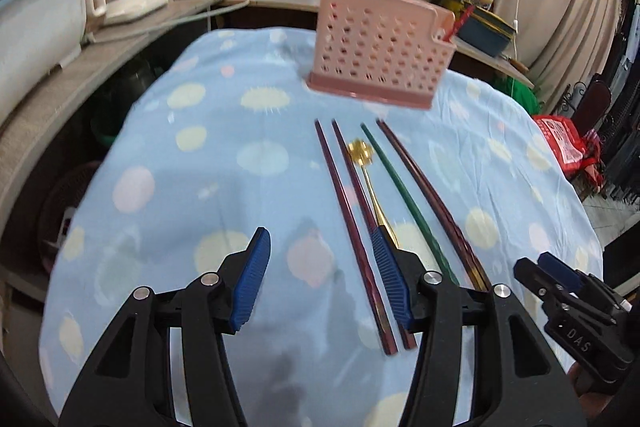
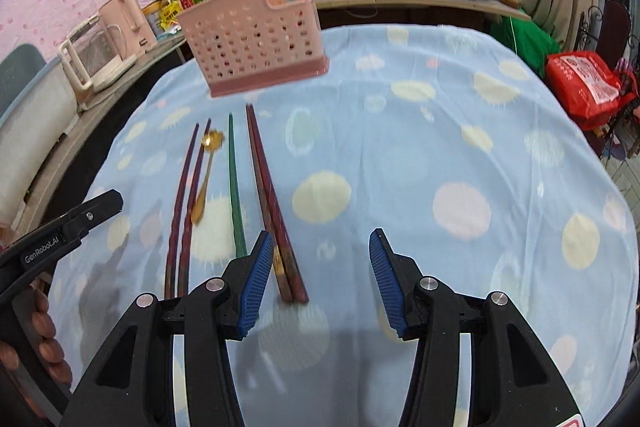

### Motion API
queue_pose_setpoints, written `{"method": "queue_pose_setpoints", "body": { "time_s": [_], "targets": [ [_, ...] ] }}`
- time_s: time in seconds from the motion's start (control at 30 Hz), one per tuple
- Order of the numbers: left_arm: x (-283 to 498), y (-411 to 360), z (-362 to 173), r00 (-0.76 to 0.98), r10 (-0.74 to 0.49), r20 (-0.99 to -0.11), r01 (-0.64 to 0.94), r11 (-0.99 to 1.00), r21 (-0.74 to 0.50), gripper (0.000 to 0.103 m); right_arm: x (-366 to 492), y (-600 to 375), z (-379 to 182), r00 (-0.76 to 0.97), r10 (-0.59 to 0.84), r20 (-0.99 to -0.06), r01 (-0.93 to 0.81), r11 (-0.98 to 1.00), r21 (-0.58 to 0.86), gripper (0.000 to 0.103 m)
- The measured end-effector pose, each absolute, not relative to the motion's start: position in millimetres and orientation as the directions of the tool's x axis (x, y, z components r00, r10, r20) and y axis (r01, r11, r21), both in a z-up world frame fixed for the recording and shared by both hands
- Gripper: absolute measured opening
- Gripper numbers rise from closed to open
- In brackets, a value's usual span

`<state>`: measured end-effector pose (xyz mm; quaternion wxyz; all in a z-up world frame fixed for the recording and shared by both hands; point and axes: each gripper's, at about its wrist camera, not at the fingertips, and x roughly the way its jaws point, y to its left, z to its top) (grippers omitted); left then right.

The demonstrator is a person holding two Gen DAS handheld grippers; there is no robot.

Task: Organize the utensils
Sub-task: 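Lower both open tools toward the dark brown chopsticks on the cloth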

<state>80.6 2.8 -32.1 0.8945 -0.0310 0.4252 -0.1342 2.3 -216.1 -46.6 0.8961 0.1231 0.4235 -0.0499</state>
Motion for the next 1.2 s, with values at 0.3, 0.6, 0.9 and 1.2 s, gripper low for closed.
{"method": "queue_pose_setpoints", "body": {
  "time_s": [0.3, 0.6, 0.9, 1.2],
  "targets": [
    [54, -14, -61, 0.551, -0.275, -0.787, 0.239, 0.956, -0.167, 0.051, -16, -214, -66, 0.607, 0.026, -0.794, 0.217, 0.956, 0.197, 0.049],
    [50, -22, -76, 0.536, -0.26, -0.803, 0.254, 0.957, -0.141, 0.051, -21, -216, -67, 0.604, 0.027, -0.796, 0.222, 0.954, 0.201, 0.049],
    [47, -18, -78, 0.557, -0.236, -0.796, 0.254, 0.961, -0.107, 0.049, -21, -213, -66, 0.605, 0.029, -0.795, 0.215, 0.956, 0.198, 0.049],
    [49, -8, -79, 0.575, -0.226, -0.786, 0.244, 0.965, -0.098, 0.035, -11, -209, -67, 0.605, 0.039, -0.795, 0.192, 0.962, 0.193, 0.033]
  ]
}}
